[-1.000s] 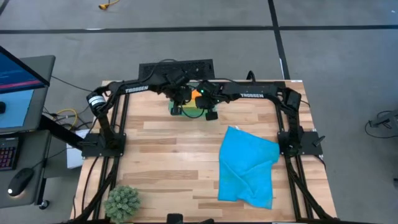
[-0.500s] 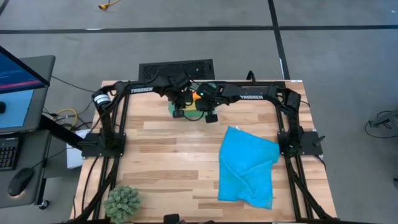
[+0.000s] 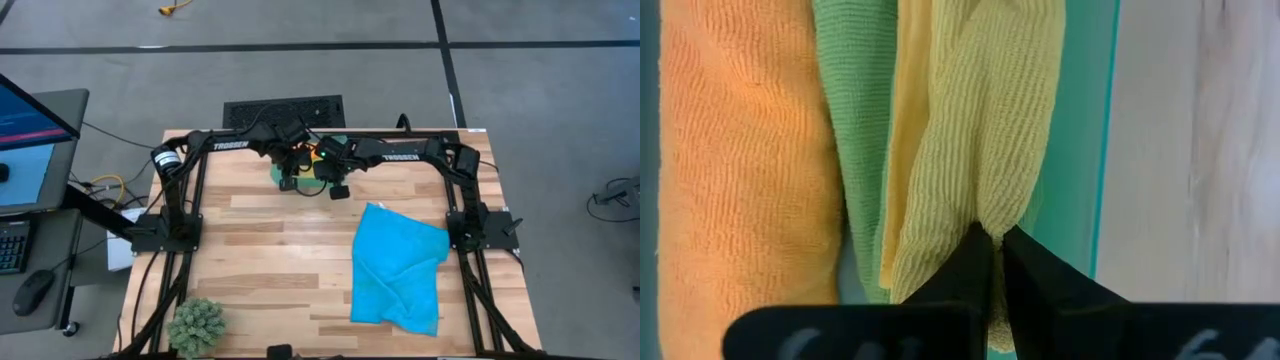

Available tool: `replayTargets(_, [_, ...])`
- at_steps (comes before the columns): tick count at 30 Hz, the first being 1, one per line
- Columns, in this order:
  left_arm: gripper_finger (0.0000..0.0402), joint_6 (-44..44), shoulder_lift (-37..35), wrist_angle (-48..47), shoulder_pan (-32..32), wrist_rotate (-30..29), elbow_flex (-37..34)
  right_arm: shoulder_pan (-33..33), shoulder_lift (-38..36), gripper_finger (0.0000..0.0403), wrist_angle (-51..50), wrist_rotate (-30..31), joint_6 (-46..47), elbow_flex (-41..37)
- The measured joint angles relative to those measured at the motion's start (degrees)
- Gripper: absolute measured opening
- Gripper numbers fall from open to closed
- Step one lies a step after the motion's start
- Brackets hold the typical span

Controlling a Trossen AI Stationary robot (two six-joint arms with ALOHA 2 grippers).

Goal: Roll microfiber towels into tight, uniform cylinder then place into a basket
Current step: Put the yellow towel into the bin

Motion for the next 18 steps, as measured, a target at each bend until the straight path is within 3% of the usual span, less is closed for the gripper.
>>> replayTargets(5, [0.0026,1.9,0.0,-1.1,-0.6,-1.4,-0.1,0.4,0.0,0.0100,-1.3,0.6,0.0,-0.1])
replayTargets(12, [0.0104,3.0,0.0,-1.5,-1.8,-3.9,-0.1,0.5,-0.2,0.0184,-1.7,0.7,0.2,-0.2])
replayTargets(18, [0.0157,3.5,0.0,-1.3,-2.6,-4.1,-0.1,0.5,-0.4,0.0216,-5.8,0.5,2.3,1.9])
